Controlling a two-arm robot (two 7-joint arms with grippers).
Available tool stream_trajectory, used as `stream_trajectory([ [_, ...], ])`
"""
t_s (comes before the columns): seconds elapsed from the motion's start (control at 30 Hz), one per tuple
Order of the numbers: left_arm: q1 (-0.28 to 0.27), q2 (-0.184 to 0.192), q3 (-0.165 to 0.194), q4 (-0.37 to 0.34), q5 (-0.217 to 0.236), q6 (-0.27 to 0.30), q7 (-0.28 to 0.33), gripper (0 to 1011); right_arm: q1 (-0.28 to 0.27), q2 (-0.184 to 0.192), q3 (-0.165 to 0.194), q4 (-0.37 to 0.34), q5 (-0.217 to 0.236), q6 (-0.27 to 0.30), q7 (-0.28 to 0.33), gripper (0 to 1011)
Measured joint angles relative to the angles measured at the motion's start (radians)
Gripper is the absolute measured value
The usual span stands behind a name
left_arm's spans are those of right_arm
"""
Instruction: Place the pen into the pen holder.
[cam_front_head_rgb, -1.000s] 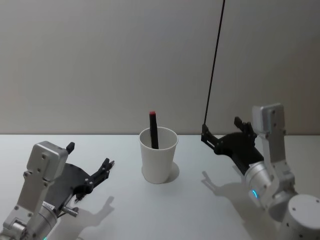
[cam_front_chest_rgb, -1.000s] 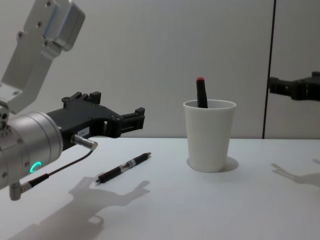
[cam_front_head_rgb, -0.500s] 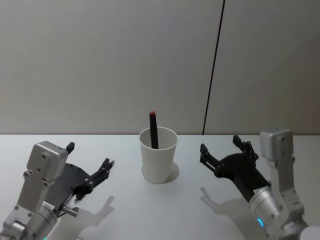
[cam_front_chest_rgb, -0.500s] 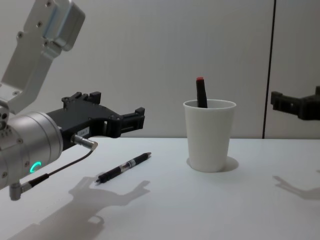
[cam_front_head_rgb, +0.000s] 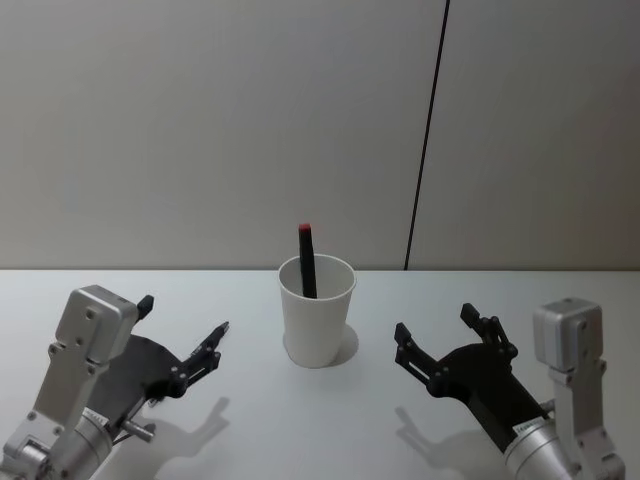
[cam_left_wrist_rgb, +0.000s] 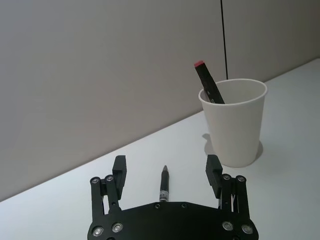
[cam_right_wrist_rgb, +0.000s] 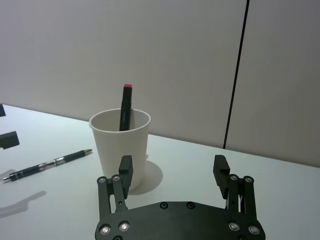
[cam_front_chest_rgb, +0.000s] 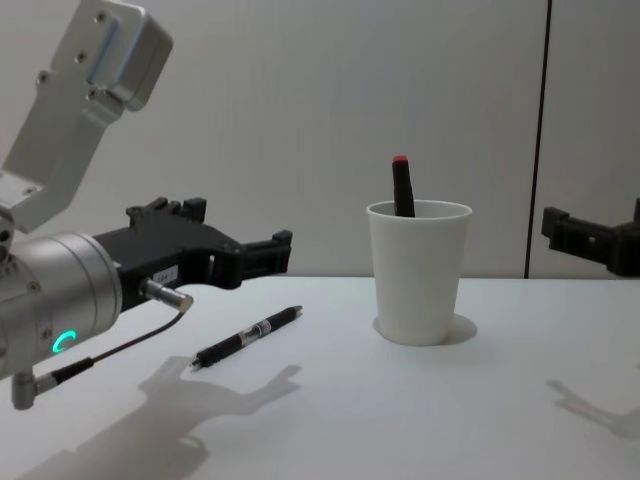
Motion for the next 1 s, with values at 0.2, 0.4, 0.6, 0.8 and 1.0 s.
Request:
stream_trajectory([
  [0.2,0.001,0.013,-0.005,-0.006,-0.022,0.04,-0.033,1000,-0.012,0.005,-0.002,-0.009,0.006,-0.005,0.0,1001],
  [0.4,0.003,0.027,-0.016,-0.009,-0.045,0.088,-0.065,1000,-0.012,0.005,-0.002,-0.01,0.006,-0.005,0.0,1001],
  [0.6,0.003,0.03,-0.029,0.0,-0.064,0.12,-0.081,1000,-0.012,0.006,-0.002,-0.01,0.006,-0.005,0.0,1001],
  [0.8,-0.012,0.023,-0.04,0.029,-0.075,0.139,-0.094,1000,-0.012,0.005,-0.001,-0.01,0.006,-0.005,0.0,1001],
  [1.0,-0.036,0.012,-0.042,0.069,-0.079,0.144,-0.113,1000,-0.012,0.005,-0.001,-0.01,0.006,-0.005,0.0,1001],
])
